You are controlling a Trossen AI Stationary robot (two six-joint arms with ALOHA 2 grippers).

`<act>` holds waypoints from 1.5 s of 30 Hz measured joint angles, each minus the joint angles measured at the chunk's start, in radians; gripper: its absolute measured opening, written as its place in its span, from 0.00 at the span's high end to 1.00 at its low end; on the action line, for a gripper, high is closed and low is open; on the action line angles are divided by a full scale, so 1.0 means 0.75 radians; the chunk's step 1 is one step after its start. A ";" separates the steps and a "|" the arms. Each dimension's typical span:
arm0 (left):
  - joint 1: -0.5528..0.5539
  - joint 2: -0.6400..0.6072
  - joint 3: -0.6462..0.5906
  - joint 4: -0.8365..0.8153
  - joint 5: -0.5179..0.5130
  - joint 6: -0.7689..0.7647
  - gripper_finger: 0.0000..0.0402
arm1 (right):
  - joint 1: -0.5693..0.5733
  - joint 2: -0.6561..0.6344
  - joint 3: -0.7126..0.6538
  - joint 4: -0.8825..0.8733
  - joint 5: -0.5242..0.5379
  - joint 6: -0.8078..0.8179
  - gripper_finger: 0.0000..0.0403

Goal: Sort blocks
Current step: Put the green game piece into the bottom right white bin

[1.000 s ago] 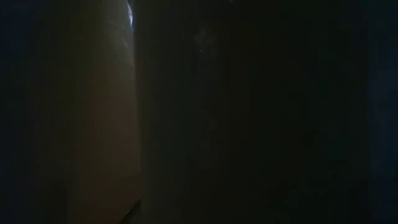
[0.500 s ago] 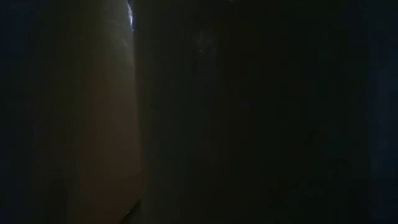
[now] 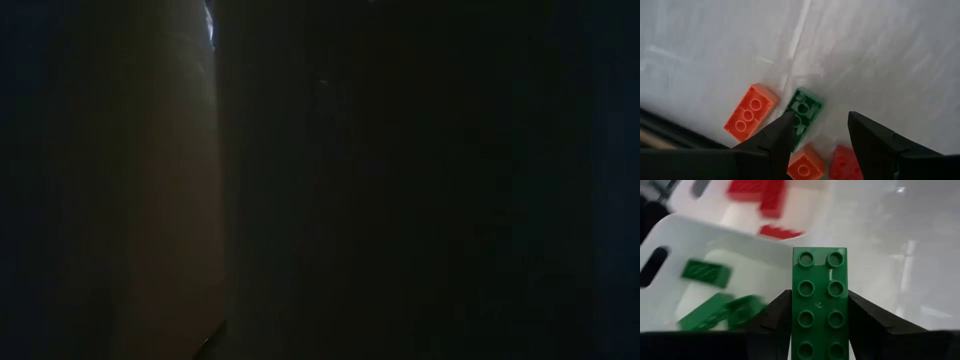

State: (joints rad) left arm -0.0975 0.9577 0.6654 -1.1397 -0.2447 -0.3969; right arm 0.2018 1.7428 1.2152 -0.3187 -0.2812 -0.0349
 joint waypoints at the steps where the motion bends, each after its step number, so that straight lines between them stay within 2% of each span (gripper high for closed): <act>1: 0.000 0.000 -0.007 0.004 0.012 0.039 0.56 | 0.027 0.000 0.000 -0.003 0.004 0.000 0.62; 6: -0.002 0.001 -0.022 0.005 0.057 0.112 0.56 | 0.141 0.000 0.001 0.000 0.032 -0.001 0.61; 15: -0.002 0.001 -0.022 0.005 0.058 0.111 0.56 | 0.274 0.000 0.001 0.001 0.037 -0.001 0.61; 22: -0.002 0.044 -0.022 0.044 0.059 0.086 0.56 | 0.301 0.000 0.001 0.003 0.131 -0.001 0.61; 29: 0.009 0.096 -0.022 0.077 0.080 0.031 0.56 | 0.298 0.000 0.001 0.009 0.131 0.002 0.61; 33: 0.072 0.116 -0.021 0.072 0.080 -0.189 0.56 | 0.298 0.000 0.002 0.008 0.131 0.004 0.57; 38: 0.202 0.116 -0.021 0.026 0.079 -0.431 0.56 | 0.298 0.000 0.002 0.008 0.131 0.005 0.48; 40: 0.250 0.116 -0.021 0.018 0.078 -0.423 0.56 | 0.298 0.000 0.002 0.008 0.131 0.005 0.44; 45: 0.332 0.122 -0.021 0.082 0.125 -0.204 0.56 | 0.298 0.000 0.002 0.008 0.131 0.005 0.39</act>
State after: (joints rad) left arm 0.1515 1.0495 0.6495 -1.0781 -0.1506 -0.5498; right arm 0.4252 1.7428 1.2167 -0.3129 -0.1829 -0.0315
